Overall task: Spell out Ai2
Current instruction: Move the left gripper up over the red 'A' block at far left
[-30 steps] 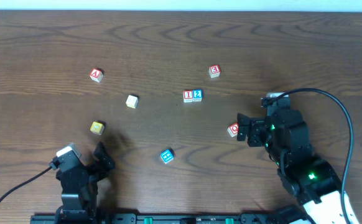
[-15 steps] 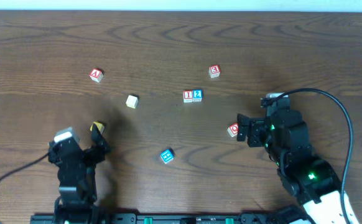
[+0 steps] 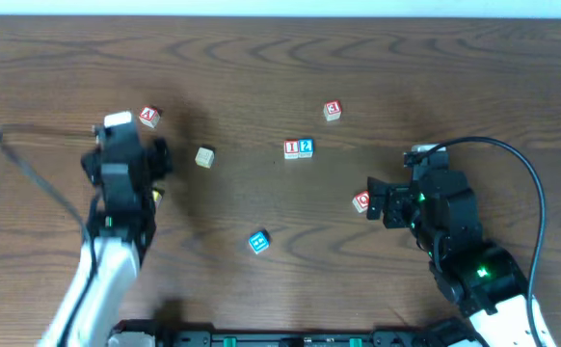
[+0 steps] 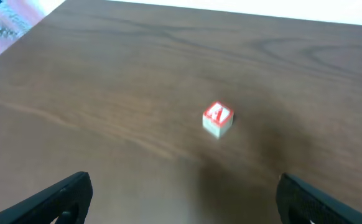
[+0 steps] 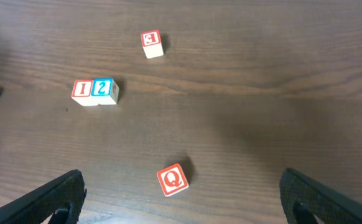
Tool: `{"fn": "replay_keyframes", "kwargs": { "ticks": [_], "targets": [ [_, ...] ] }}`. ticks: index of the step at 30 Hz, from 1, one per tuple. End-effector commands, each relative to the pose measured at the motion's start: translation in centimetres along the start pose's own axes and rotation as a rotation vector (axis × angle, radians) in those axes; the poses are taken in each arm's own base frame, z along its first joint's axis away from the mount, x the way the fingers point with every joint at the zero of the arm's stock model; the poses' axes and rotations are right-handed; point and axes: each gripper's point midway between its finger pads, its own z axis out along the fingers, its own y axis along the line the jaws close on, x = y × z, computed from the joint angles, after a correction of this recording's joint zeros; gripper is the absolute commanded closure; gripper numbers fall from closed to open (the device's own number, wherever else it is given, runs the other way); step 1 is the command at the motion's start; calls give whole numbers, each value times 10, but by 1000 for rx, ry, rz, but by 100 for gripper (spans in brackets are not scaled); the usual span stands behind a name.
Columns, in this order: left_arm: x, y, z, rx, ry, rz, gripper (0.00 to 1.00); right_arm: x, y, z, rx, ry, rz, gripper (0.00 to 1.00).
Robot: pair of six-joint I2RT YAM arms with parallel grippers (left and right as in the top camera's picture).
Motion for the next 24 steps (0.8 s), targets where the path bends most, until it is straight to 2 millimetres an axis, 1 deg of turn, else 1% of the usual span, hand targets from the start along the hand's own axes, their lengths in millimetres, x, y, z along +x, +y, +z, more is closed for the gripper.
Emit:
{"fn": "replay_keyframes", "kwargs": {
  "ticks": [1, 4, 9, 13, 16, 18, 20, 24],
  "targets": [
    [-25, -6, 22, -23, 25, 29, 5, 2, -3, 1, 7, 4, 17, 1],
    [-40, -8, 46, -45, 82, 39, 5, 2, -3, 1, 7, 4, 17, 1],
    [-68, 4, 83, -87, 164, 32, 5, 2, -3, 1, 7, 4, 17, 1],
    [-75, 5, 111, -17, 252, 93, 5, 2, -3, 1, 7, 4, 17, 1],
    [-68, 5, 128, 59, 333, 151, 5, 2, -3, 1, 7, 4, 17, 1],
    [-59, -2, 134, 149, 387, 186, 5, 2, -3, 1, 7, 4, 17, 1],
    [-47, -13, 136, 255, 438, 221, 5, 2, -3, 1, 7, 4, 17, 1],
    [-16, -29, 135, 394, 533, 315, 5, 2, -3, 1, 7, 4, 17, 1]
  ]
}}
